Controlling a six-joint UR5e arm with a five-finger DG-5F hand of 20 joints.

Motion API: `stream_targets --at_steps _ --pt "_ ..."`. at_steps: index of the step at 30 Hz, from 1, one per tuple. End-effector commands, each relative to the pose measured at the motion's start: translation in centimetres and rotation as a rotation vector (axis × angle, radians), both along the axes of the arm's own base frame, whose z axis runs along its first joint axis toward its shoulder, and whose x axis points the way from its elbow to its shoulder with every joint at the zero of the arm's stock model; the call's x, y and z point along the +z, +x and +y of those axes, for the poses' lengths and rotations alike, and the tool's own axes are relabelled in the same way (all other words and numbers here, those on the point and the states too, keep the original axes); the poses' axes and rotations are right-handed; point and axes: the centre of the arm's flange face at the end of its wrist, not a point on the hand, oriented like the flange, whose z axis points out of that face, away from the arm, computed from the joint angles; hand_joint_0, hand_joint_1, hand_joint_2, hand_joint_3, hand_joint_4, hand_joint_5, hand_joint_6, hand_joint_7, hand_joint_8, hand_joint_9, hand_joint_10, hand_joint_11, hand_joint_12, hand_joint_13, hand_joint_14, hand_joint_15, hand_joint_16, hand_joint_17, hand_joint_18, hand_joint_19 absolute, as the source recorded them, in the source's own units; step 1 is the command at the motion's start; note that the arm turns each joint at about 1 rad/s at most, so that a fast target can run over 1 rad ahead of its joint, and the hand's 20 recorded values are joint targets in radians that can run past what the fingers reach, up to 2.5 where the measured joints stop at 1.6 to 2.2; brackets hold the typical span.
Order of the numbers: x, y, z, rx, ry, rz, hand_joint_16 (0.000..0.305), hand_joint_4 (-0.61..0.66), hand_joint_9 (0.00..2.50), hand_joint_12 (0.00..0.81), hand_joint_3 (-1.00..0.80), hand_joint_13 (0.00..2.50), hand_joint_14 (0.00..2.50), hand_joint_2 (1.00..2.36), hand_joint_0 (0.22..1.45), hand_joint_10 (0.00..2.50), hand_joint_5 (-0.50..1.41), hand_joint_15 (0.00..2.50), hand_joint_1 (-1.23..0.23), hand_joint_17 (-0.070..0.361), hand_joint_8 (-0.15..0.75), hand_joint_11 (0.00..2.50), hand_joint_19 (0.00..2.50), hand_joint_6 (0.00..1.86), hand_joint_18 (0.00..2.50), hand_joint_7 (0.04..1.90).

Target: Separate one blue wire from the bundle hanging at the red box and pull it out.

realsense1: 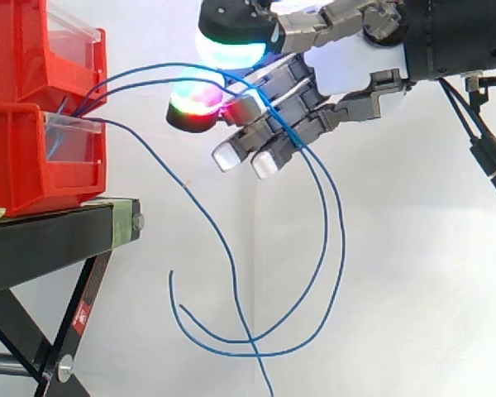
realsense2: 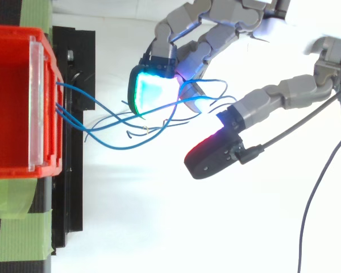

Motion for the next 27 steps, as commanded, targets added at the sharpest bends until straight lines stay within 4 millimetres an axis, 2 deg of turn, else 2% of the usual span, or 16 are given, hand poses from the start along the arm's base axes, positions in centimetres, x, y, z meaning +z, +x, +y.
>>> stream_targets --at_steps 1,7,17,27 --pt "0.04 -0.02 0.00 0.000 0.000 0.000 0.060 0.18 0.89 0.493 -0.50 0.70 0.02 1.00 0.50 0.02 -0.21 0.73 -0.77 0.135 0.352 1.63 0.66 0.88 0.83 0.90" --pt "0.04 -0.02 0.00 0.000 0.000 0.000 0.056 0.15 0.96 0.471 -0.46 0.72 0.02 1.00 0.53 0.00 -0.19 0.72 -0.71 0.126 0.328 1.65 0.68 0.88 0.83 0.92" --pt "-0.02 -0.10 0.00 0.001 -0.001 0.007 0.052 0.12 1.03 0.444 -0.37 0.74 0.02 1.01 0.62 0.00 -0.17 0.72 -0.77 0.116 0.308 1.65 0.68 0.89 0.87 0.95" --pt "-0.01 -0.08 0.01 0.001 0.000 0.006 0.052 0.08 1.02 0.441 -0.31 0.75 0.02 1.01 0.63 0.00 -0.18 0.73 -0.82 0.116 0.306 1.66 0.68 0.90 0.87 0.96"
